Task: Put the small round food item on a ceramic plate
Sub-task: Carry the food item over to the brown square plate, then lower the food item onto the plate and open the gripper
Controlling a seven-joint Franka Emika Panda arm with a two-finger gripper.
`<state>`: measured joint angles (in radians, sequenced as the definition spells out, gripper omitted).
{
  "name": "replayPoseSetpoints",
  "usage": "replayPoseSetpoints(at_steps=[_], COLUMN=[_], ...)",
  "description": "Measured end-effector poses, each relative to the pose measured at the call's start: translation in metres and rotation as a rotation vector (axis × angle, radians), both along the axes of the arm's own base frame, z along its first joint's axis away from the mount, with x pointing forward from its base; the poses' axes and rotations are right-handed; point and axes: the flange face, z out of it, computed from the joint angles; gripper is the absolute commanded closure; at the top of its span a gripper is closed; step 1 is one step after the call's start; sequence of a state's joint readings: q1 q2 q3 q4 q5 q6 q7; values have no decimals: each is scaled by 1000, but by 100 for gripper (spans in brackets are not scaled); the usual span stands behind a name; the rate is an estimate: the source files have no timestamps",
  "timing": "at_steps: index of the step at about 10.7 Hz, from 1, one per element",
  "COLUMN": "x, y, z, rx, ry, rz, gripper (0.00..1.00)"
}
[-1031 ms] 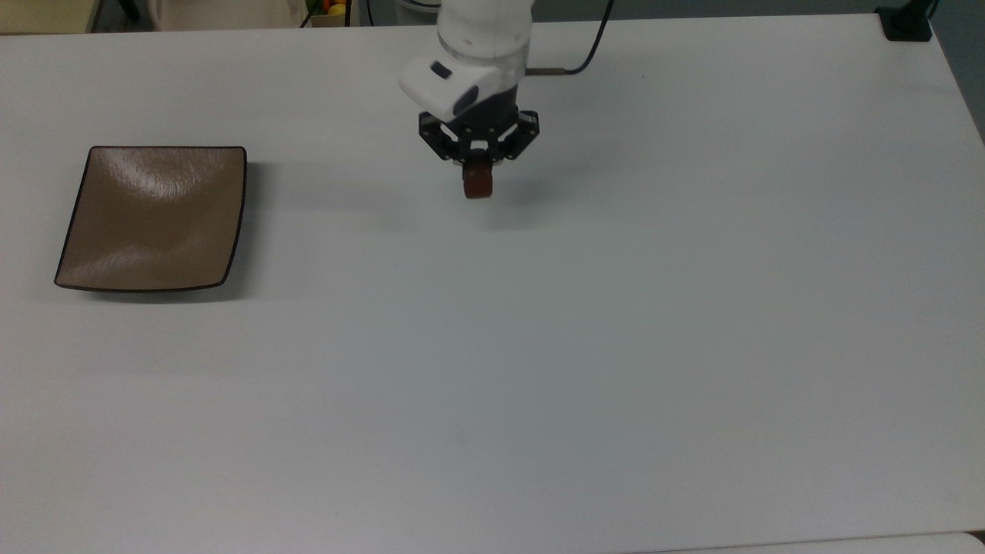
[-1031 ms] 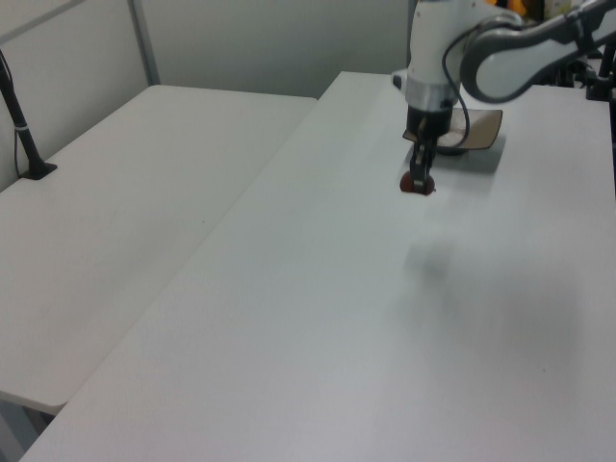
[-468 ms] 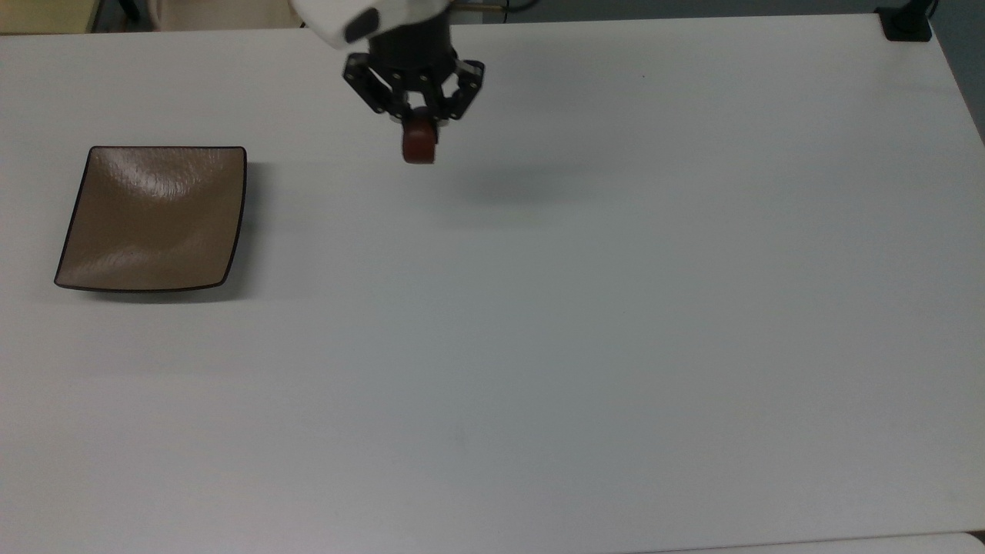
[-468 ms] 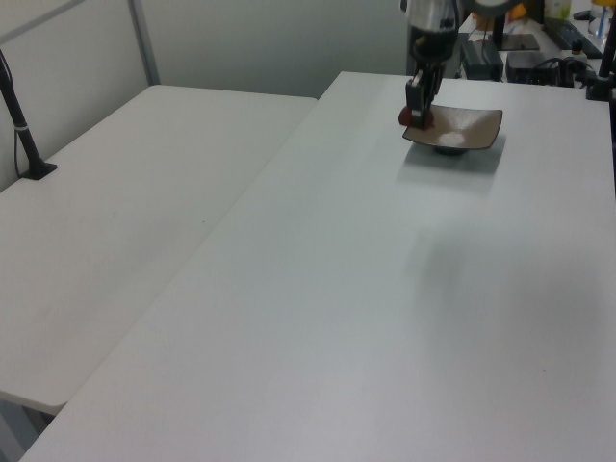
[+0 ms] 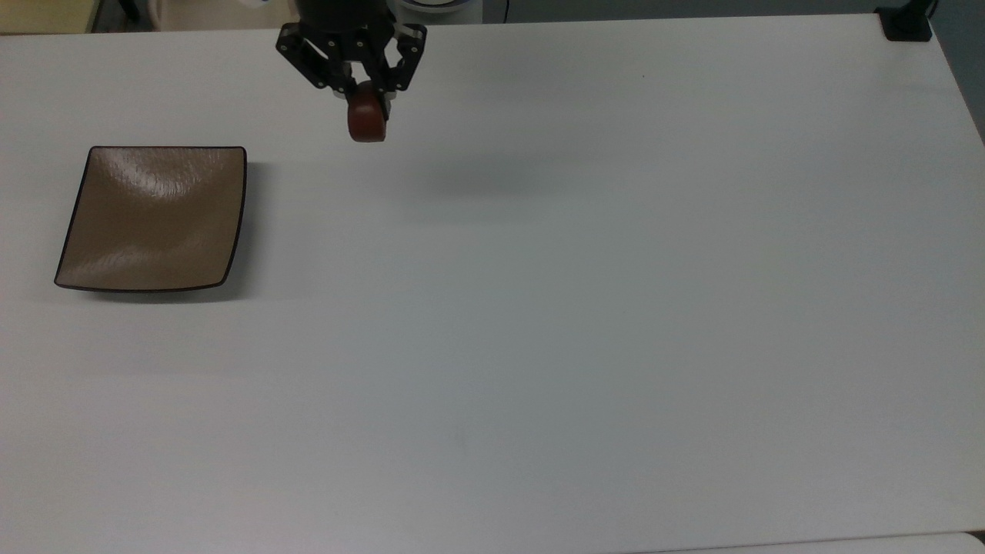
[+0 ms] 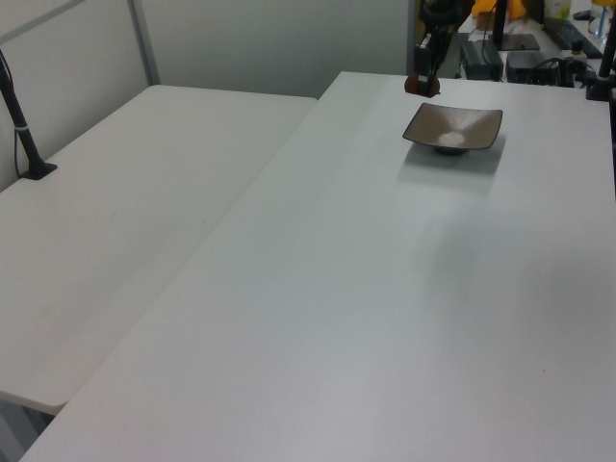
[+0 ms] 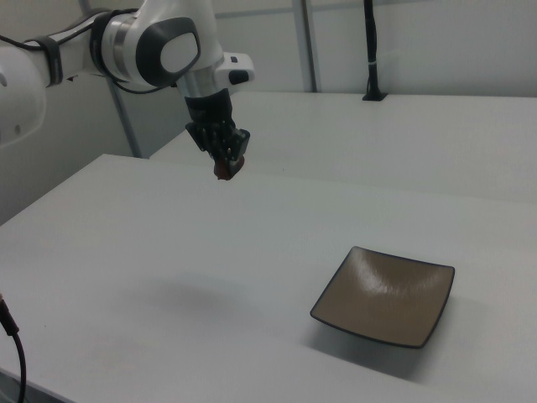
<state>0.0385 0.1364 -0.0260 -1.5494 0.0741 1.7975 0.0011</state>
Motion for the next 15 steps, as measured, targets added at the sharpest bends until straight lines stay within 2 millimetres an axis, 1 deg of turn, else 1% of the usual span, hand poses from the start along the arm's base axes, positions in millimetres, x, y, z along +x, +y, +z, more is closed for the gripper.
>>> replayPoseSetpoints(at_steps=[1, 2, 3, 6, 7, 8, 10, 12, 13, 15], x=[1, 2, 2, -2, -5, -5, 5, 13, 15, 19], y=[-10, -24, -45, -99, -124, -142, -173, -204, -217, -235], z=[-2, -4, -5, -8, -10, -15, -33, -57, -67, -86], rx=[-4, -8, -13, -31, -41, -49, -78, -102, -114, -143], ry=[0, 1, 1, -2, -1, 2, -35, -51, -53, -52], rz=[20, 28, 42, 92, 106, 124, 134, 141, 147, 137], gripper=[69, 68, 68, 68, 68, 68, 68, 67, 67, 68])
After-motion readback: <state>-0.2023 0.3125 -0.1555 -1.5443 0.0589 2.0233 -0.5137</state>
